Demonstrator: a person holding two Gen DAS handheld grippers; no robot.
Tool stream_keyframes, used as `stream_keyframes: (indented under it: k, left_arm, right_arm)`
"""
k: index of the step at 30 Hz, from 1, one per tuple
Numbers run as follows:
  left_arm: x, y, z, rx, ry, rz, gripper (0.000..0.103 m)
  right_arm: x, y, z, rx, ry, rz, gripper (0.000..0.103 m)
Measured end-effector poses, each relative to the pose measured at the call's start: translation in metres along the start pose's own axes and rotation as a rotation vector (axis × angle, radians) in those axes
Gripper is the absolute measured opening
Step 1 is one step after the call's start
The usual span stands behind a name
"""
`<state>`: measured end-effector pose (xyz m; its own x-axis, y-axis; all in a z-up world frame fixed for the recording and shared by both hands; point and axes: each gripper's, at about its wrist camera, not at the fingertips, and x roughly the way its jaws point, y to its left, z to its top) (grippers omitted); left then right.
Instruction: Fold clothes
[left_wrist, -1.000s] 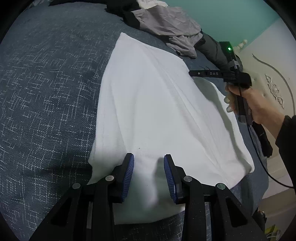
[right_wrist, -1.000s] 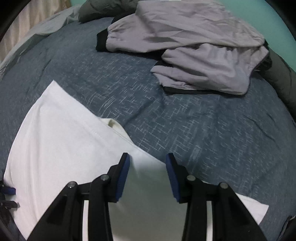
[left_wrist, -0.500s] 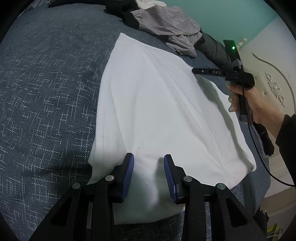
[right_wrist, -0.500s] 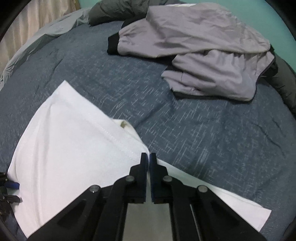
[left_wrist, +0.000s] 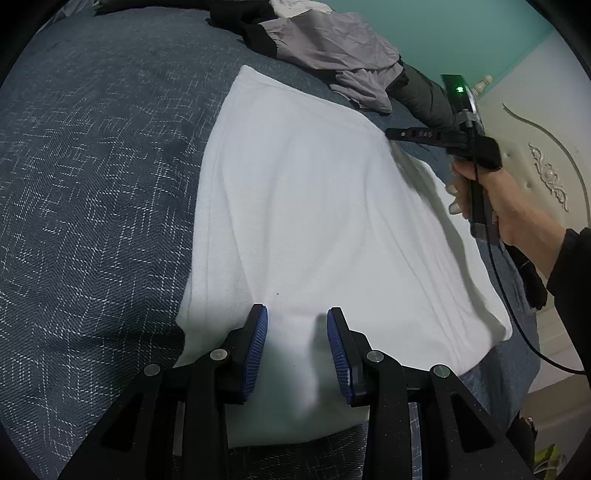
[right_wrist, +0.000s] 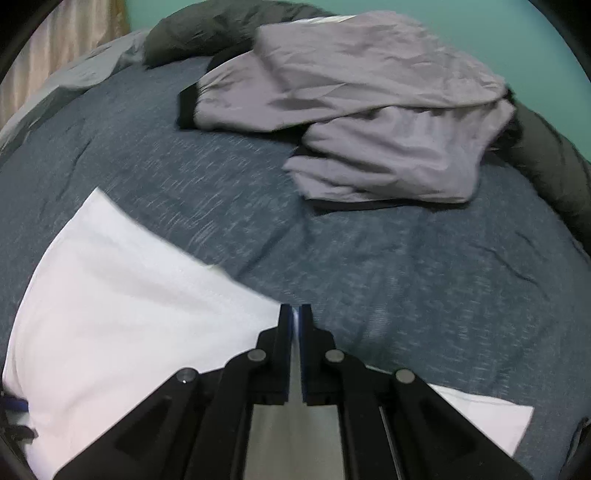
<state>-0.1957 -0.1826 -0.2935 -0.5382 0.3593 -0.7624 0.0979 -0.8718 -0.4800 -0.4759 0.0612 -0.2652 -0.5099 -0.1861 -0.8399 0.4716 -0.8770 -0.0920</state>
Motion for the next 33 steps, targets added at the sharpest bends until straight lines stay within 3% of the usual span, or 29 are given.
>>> stream_keyframes:
  k: [2, 6, 11, 16, 20, 24, 28, 31, 33]
  left_arm:
    - [0.000, 0.000, 0.000, 0.000, 0.000, 0.001, 0.036]
    - [0.001, -0.001, 0.001, 0.000, 0.000, 0.003, 0.036]
    - [0.001, -0.001, 0.000, -0.001, -0.001, 0.004, 0.036]
    - [0.000, -0.001, -0.001, 0.004, -0.003, 0.007, 0.036]
    - [0.002, -0.002, 0.001, 0.007, 0.000, 0.008, 0.036]
    - [0.005, -0.001, 0.004, 0.003, 0.004, 0.002, 0.036]
    - [0.005, -0.001, 0.005, 0.002, 0.003, 0.000, 0.036]
    - [0.011, -0.004, 0.010, 0.006, 0.002, 0.006, 0.036]
    - [0.011, -0.005, 0.008, 0.010, 0.004, 0.012, 0.036]
  right_arm:
    - [-0.008, -0.011, -0.001, 0.042, -0.017, -0.013, 0.004]
    - [-0.027, -0.029, -0.009, 0.123, -0.030, 0.061, 0.004]
    - [-0.021, -0.017, -0.029, 0.194, 0.048, 0.163, 0.004]
    - [0.004, -0.002, -0.032, 0.222, 0.109, 0.134, 0.004]
    - [0.012, -0.012, -0.020, 0.278, 0.052, 0.102, 0.004]
    - [-0.015, -0.034, -0.012, 0.319, -0.075, 0.083, 0.005]
    - [-0.034, -0.079, -0.033, 0.356, -0.058, 0.007, 0.024]
    - [-0.048, -0.129, -0.066, 0.467, -0.036, -0.047, 0.038]
    - [-0.059, -0.156, -0.085, 0.505, -0.043, -0.067, 0.041]
